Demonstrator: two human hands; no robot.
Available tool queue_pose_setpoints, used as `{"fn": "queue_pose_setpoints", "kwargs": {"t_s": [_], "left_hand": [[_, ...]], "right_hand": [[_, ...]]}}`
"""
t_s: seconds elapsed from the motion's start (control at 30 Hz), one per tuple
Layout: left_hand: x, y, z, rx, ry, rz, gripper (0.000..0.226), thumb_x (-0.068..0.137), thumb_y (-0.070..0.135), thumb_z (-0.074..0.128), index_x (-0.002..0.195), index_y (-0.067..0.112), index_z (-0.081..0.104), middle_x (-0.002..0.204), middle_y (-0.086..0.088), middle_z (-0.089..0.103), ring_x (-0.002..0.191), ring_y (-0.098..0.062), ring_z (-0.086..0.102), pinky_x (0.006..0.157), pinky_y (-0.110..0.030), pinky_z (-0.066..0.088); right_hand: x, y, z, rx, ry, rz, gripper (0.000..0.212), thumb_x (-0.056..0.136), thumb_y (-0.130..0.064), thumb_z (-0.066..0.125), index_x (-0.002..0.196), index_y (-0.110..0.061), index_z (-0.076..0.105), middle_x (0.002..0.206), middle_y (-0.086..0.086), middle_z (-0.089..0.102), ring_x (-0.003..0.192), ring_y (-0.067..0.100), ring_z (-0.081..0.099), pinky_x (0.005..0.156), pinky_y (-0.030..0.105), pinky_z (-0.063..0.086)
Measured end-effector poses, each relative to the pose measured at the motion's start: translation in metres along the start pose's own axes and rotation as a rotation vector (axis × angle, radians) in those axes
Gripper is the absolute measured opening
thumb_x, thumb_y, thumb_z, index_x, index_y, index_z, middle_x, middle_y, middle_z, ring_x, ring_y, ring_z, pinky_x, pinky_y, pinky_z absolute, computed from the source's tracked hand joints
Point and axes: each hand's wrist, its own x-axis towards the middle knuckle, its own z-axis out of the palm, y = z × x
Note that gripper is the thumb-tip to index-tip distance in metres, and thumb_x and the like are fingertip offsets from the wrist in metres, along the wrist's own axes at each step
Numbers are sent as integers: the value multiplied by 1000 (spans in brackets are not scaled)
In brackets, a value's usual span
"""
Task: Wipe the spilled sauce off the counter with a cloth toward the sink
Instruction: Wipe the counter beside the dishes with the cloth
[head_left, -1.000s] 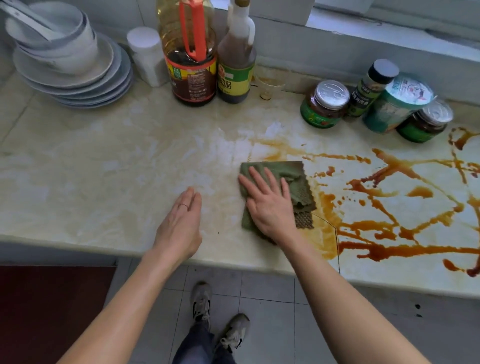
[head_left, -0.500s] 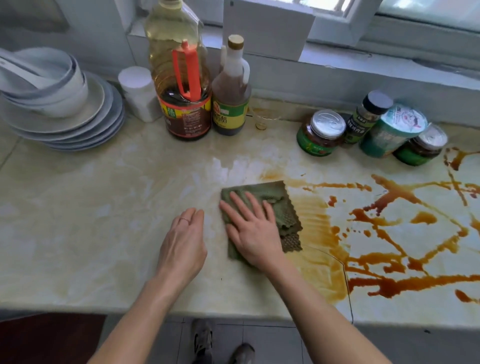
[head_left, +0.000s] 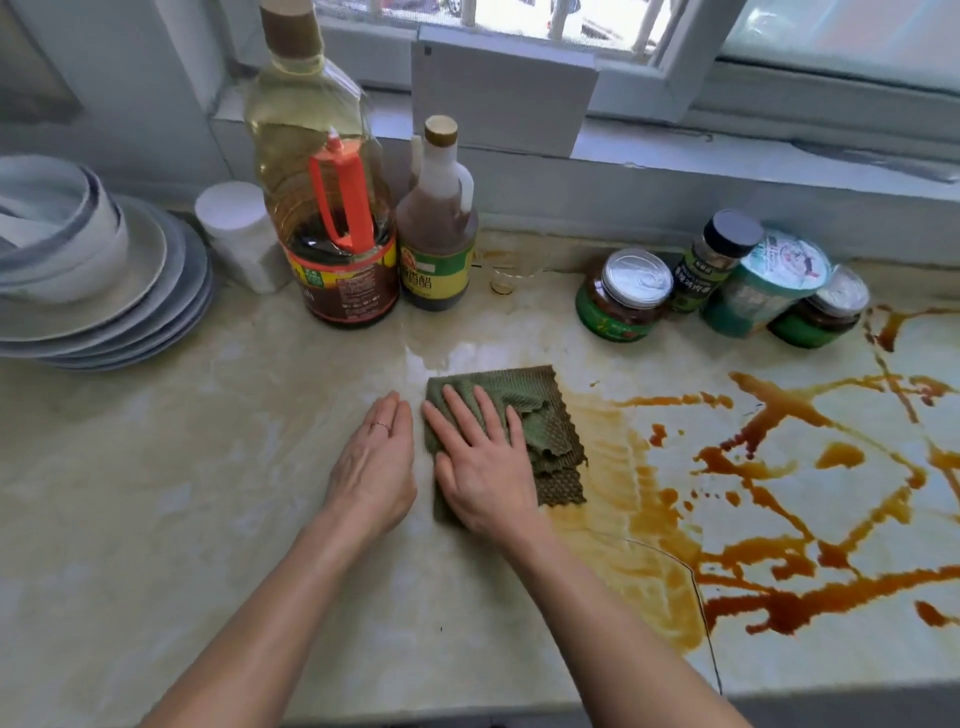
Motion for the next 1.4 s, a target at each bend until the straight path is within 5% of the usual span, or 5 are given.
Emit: {"fn": "queue_pose_setpoints", "kwargs": {"t_s": [0.17, 0.4, 0.77, 1.0, 1.4], "left_hand": [[11, 3, -4, 24, -30, -2, 69, 89, -3, 32, 151, 6, 3, 160, -7, -5, 147, -19, -2, 117, -25, 5], [18, 0, -5, 30, -98, 14, 75, 87, -1, 37, 151, 8, 1, 159, -6, -9, 147, -18, -5, 116, -24, 6], [21, -10, -12, 14, -183, 43, 82, 83, -8, 38, 151, 9, -4, 159, -3, -15, 147, -17, -7, 119, -26, 9], [20, -8, -6, 35, -167, 31, 80, 85, -5, 37, 151, 10, -7, 158, -3, -18, 147, -17, -9, 118, -25, 6], [19, -6, -4, 50, -161, 9, 79, 84, -7, 34, 151, 9, -6, 158, -3, -15, 147, -18, -9, 119, -29, 7]], "right_hand": [[26, 33, -10, -20, 0, 315, 61, 92, -53, 11, 153, -41, 13, 162, -11, 7, 149, 21, 0, 117, 52, -3], [38, -9, -7, 17, 76, 180, 50, 92, -38, 34, 139, -31, 51, 147, -4, 47, 132, 32, 44, 103, 53, 38], [58, 55, -28, 75, 5, 601, 55, 101, -48, 22, 153, -42, 6, 162, -14, -5, 147, 28, -15, 108, 72, -7], [25, 31, -13, -3, 41, 219, 54, 96, -48, 26, 146, -34, 40, 154, -6, 35, 142, 25, 32, 109, 57, 31], [-30, 36, 5, -8, 141, 62, 49, 97, -37, 36, 145, -27, 43, 152, -3, 40, 141, 24, 35, 110, 45, 31]]}}
